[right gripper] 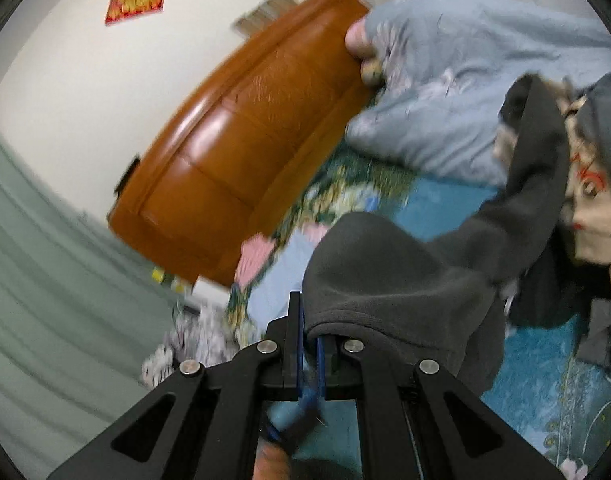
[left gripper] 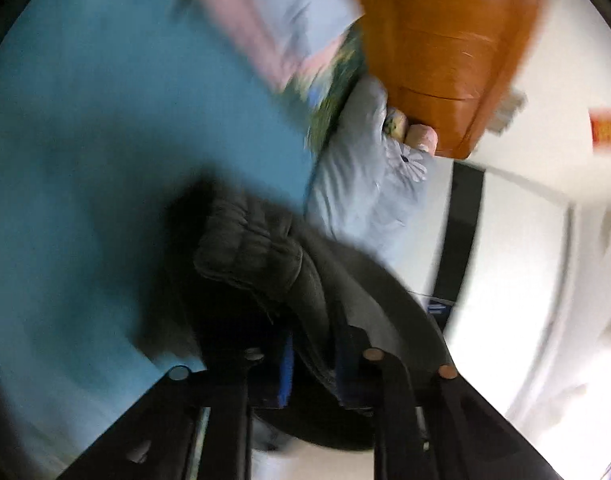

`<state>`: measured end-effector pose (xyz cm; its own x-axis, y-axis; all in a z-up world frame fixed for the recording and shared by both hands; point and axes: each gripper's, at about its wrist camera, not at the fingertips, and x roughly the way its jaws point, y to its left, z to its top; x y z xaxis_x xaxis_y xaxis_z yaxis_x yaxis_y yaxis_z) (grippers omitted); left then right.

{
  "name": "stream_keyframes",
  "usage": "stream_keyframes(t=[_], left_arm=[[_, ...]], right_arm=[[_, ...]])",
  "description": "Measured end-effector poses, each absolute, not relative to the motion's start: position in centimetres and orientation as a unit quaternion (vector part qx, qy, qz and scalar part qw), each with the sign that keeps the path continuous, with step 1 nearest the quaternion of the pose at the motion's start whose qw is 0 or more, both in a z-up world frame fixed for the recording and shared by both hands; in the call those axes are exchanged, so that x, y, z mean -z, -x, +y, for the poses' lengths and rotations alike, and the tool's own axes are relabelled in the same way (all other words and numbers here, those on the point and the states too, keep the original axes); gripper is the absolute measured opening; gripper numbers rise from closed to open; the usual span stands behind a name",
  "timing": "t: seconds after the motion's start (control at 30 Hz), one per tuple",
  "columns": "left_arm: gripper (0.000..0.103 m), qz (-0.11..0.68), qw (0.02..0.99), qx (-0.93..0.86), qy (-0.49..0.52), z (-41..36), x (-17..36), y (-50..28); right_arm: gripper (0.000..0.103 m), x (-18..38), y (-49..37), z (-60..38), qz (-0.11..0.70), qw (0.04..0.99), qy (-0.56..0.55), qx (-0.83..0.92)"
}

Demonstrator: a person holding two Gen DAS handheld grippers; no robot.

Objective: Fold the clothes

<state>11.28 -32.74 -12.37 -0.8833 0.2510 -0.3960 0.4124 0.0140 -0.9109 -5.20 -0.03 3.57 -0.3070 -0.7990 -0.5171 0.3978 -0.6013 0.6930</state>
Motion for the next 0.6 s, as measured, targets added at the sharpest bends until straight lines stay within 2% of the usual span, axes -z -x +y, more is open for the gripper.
stream_keyframes(t=[0.1, 0.13, 0.2, 0.27, 0.3, 0.4, 0.47, 0.6], left_arm=[[0.010, 0.647, 0.112, 0.712, -0.249, -37.2, 9.8, -12.1], [0.010, 0.626, 0.133, 0.725, -0.257, -38.5, 9.2, -12.3], [0.010, 0.586, 0.166, 0.745, -0.272, -41.0, 8.6, -12.6], [0.010, 0.568, 0.186, 0.749, -0.285, -42.9, 9.4, -12.8], [0.009, 0.563, 0.196, 0.749, -0.291, -43.4, 10.0, -13.0], [0.010, 0.555, 0.210, 0.744, -0.305, -44.7, 11.9, -13.8], [0.010, 0.557, 0.213, 0.740, -0.311, -45.8, 13.0, -14.8], [0.009, 0.567, 0.216, 0.728, -0.319, -47.1, 14.9, -14.9]], right_arm=[[0.006, -1.9, 4.5, -3.2, -0.190, 0.419, -0.451, 0.765], [0.009, -1.4, 4.3, -4.4, -0.182, 0.430, -0.460, 0.755], [0.022, -0.5, 3.8, -6.6, -0.165, 0.460, -0.480, 0.729], [0.051, -0.4, 2.9, -6.2, -0.169, 0.485, -0.473, 0.715], [0.054, -0.3, 2.5, -6.0, -0.171, 0.498, -0.469, 0.709], [0.058, 1.0, 1.8, -3.2, -0.188, 0.487, -0.467, 0.714], [0.059, 4.5, 2.3, -0.2, -0.195, 0.419, -0.492, 0.738], [0.059, 15.3, 2.1, 5.4, -0.257, 0.258, -0.586, 0.724]])
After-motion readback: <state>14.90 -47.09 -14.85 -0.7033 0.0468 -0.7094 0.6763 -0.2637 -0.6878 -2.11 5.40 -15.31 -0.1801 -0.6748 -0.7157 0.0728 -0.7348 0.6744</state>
